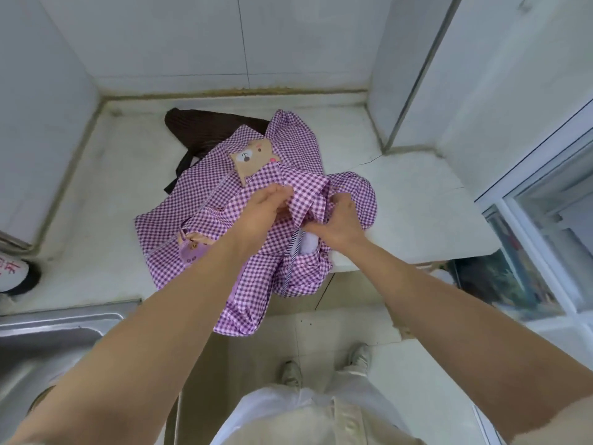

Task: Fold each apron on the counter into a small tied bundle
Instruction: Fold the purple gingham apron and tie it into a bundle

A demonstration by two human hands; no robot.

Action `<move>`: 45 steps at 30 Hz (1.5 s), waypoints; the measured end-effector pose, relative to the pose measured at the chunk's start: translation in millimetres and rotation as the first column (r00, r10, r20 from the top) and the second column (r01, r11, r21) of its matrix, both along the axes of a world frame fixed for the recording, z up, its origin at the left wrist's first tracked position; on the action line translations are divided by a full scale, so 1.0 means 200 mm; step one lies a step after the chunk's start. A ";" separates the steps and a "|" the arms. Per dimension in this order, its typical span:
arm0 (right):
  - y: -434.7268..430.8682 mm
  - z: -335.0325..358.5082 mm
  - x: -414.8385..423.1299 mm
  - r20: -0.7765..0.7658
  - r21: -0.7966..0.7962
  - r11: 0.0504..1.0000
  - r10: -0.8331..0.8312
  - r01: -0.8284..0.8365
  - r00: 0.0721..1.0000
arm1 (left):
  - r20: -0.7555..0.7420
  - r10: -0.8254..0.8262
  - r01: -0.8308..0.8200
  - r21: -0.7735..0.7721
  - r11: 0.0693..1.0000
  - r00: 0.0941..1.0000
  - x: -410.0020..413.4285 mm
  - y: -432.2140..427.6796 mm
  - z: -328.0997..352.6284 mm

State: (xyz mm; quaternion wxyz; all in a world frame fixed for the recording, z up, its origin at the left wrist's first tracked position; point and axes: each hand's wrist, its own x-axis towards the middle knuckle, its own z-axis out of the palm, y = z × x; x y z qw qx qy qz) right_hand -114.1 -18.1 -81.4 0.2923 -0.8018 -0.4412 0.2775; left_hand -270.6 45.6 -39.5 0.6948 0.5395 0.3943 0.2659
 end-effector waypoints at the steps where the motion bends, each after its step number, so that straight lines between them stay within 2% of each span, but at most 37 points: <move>1: -0.02 -0.01 0.00 -0.011 -0.088 0.996 0.021 -0.022 1.000 | 0.015 -0.028 0.028 -0.007 1.000 0.999 0.01 0.01 -0.01; 3: -0.08 -0.04 0.01 -0.119 -0.270 0.952 0.116 -0.144 0.986 | 0.000 -0.103 0.103 0.006 0.995 0.995 0.02 0.00 -0.02; 4: -0.10 -0.05 0.00 -0.187 -0.292 0.943 0.105 -0.158 0.977 | -0.026 -0.111 0.112 0.030 0.993 0.993 0.03 -0.01 -0.03; 5: -0.13 -0.05 -0.01 -0.238 -0.284 0.950 0.065 -0.133 0.969 | -0.074 -0.099 0.107 0.101 0.989 0.992 0.04 -0.02 -0.04; 6: -0.15 -0.05 -0.01 -0.292 -0.259 0.959 0.035 -0.114 0.956 | -0.179 -0.037 0.083 0.256 0.963 0.983 0.04 -0.03 -0.05; 7: -0.17 -0.04 0.00 -0.364 -0.238 0.967 -0.002 -0.091 0.931 | -0.343 0.106 0.073 0.470 0.880 0.933 0.05 -0.02 -0.09; 8: -0.19 -0.04 0.00 -0.437 -0.236 0.969 -0.042 -0.069 0.898 | -0.508 0.282 0.130 0.633 0.763 0.814 0.03 0.00 -0.12; 9: -0.21 -0.04 0.02 -0.496 -0.259 0.965 -0.095 -0.043 0.863 | -0.637 0.407 0.214 0.672 0.709 0.655 0.02 0.00 -0.15; 10: -0.23 -0.05 0.03 -0.519 -0.295 0.955 -0.149 -0.013 0.842 | -0.749 0.431 0.264 0.608 0.749 0.504 -0.01 0.01 -0.17; 11: -0.24 -0.08 0.04 -0.522 -0.340 0.940 -0.203 0.016 0.828 | -0.839 0.377 0.284 0.500 0.818 0.393 -0.03 0.01 -0.20; 12: -0.26 -0.10 0.04 -0.535 -0.395 0.918 -0.263 0.037 0.803 | -0.900 0.292 0.291 0.389 0.874 0.325 -0.05 0.01 -0.21; 13: -0.28 -0.12 0.04 -0.586 -0.457 0.889 -0.331 0.036 0.740 | -0.935 0.218 0.291 0.299 0.909 0.280 -0.07 0.02 -0.23; 15: -0.30 -0.15 0.02 -0.723 -0.509 0.861 -0.427 -0.001 0.543 | -0.961 0.126 0.323 0.204 0.924 0.247 -0.08 -0.01 -0.25; 16: -0.31 -0.16 0.00 -0.781 -0.484 0.875 -0.432 -0.001 0.451 | -0.947 0.092 0.319 0.194 0.928 0.309 -0.08 -0.02 -0.27; 17: -0.32 -0.18 -0.02 -0.809 -0.455 0.890 -0.419 0.011 0.412 | -0.911 0.030 0.295 0.164 0.941 0.412 -0.07 -0.03 -0.29; 18: -0.31 -0.19 -0.03 -0.816 -0.431 0.902 -0.403 0.027 0.415 | -0.852 -0.043 0.252 0.106 0.962 0.522 -0.06 -0.04 -0.31; 20: -0.31 -0.21 -0.02 -0.777 -0.391 0.916 -0.383 0.093 0.500 | -0.693 -0.114 0.103 -0.058 0.993 0.711 -0.03 -0.08 -0.32; 23: -0.37 -0.21 0.08 -0.706 -0.329 0.918 -0.394 0.221 0.589 | -0.514 -0.077 -0.047 -0.225 0.973 0.854 0.05 -0.19 -0.31; 25: -0.45 -0.18 0.19 -0.708 -0.293 0.905 -0.421 0.307 0.566 | -0.416 -0.076 -0.073 -0.330 0.941 0.906 0.12 -0.29 -0.29; 28: -0.59 -0.17 0.34 -0.734 -0.255 0.878 -0.448 0.404 0.510 | -0.341 -0.121 -0.029 -0.404 0.914 0.932 0.24 -0.47 -0.31; 31: -0.81 -0.16 0.49 -0.751 -0.210 0.892 -0.409 0.400 0.518 | -0.274 -0.172 0.032 -0.452 0.892 0.946 0.38 -0.74 -0.34; 33: -1.04 -0.17 0.61 -0.710 -0.201 0.910 -0.391 0.363 0.586 | -0.259 -0.213 0.076 -0.456 0.887 0.942 0.50 -0.99 -0.37; 36: -1.33 -0.22 0.75 -0.529 -0.293 0.927 -0.361 0.234 0.768 | -0.327 -0.322 0.149 -0.457 0.877 0.888 0.63 -1.31 -0.42; 39: -1.62 -0.25 0.86 -0.429 -0.530 0.847 -0.302 0.033 0.851 | -0.400 -0.516 0.307 -0.480 0.822 0.757 0.67 -1.61 -0.48; 41: -1.78 -0.21 0.90 -0.428 -0.587 0.802 -0.194 -0.108 0.883 | -0.379 -0.584 0.375 -0.497 0.783 0.718 0.67 -1.76 -0.49; 43: -1.87 -0.17 0.94 -0.432 -0.554 0.821 -0.144 -0.136 0.890 | -0.377 -0.512 0.353 -0.417 0.838 0.772 0.66 -1.85 -0.48; 45: -1.89 -0.11 0.96 -0.496 -0.450 0.889 -0.167 -0.088 0.852 | -0.324 -0.330 0.233 -0.304 0.924 0.887 0.67 -1.85 -0.43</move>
